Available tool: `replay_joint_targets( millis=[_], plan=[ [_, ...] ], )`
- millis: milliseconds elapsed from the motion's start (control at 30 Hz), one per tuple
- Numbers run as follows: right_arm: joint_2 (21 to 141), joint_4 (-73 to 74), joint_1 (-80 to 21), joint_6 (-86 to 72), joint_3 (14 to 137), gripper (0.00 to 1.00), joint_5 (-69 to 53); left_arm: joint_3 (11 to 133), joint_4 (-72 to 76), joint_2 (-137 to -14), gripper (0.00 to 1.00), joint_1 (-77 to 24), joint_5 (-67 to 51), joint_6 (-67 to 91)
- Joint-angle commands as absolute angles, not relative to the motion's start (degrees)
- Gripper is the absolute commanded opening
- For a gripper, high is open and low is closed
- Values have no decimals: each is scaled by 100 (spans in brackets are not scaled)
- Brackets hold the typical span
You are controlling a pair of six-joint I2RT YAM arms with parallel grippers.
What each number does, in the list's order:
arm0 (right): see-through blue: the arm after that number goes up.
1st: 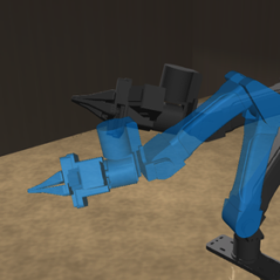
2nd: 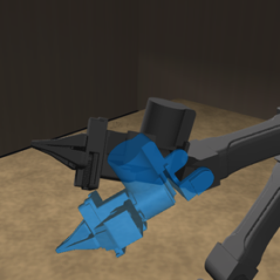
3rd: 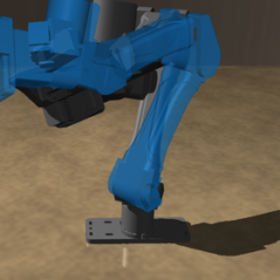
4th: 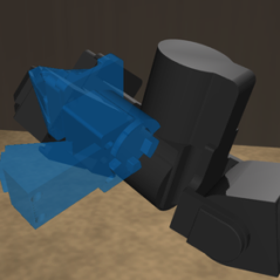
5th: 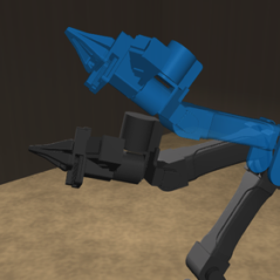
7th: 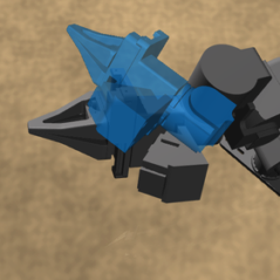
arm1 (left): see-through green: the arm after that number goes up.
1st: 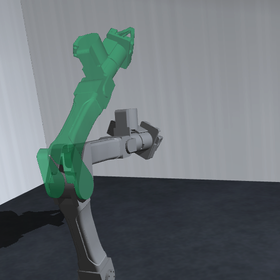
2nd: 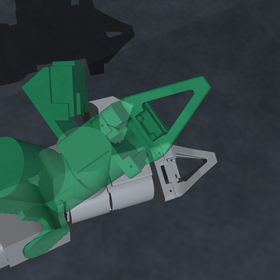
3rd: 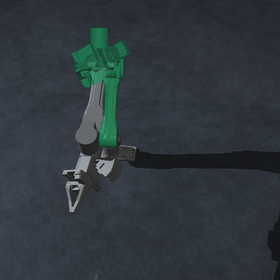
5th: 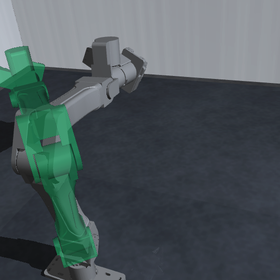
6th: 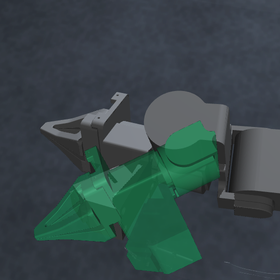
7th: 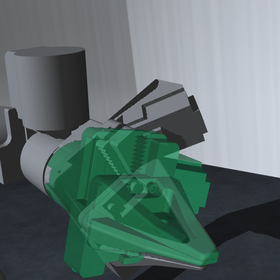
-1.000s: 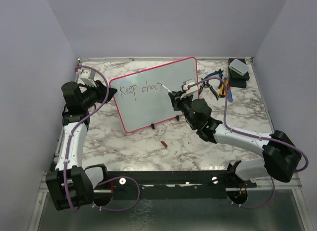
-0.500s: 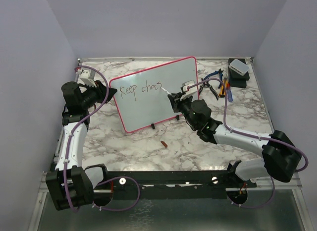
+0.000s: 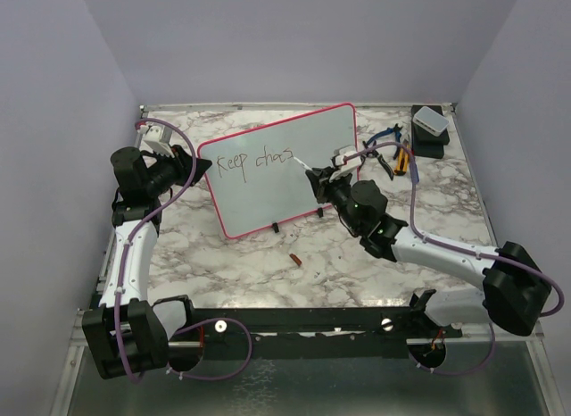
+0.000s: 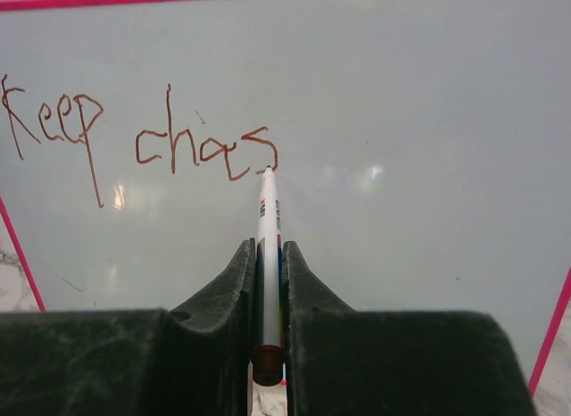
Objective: Write a sentence on the whiteboard
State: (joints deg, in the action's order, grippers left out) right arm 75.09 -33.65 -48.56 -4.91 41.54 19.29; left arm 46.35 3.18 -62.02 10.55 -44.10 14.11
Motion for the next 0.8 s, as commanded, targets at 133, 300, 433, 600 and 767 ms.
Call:
replay_joint_targets(
  millis=[133, 300, 433, 600, 767],
  plan=[
    [7296, -3378, -4827, -208, 4251, 1, 2367, 4557, 202, -6152, 11, 1063, -4403, 1329],
    [7488, -3464, -4825, -120, 4390, 1, 2368, 4554, 202, -6152, 11, 1063, -4403, 1334],
    [7572, -3513, -4825, -108, 4454, 1, 2309, 4557, 204, -6161, 11, 1063, -4403, 1331],
    [7658, -3583, -4825, -53, 4498, 1, 2382, 4554, 202, -6152, 11, 1065, -4403, 1336],
    [7704, -3643, -4825, -54, 4518, 1, 2440, 4556, 202, -6148, 8, 1062, -4412, 1335]
  ],
)
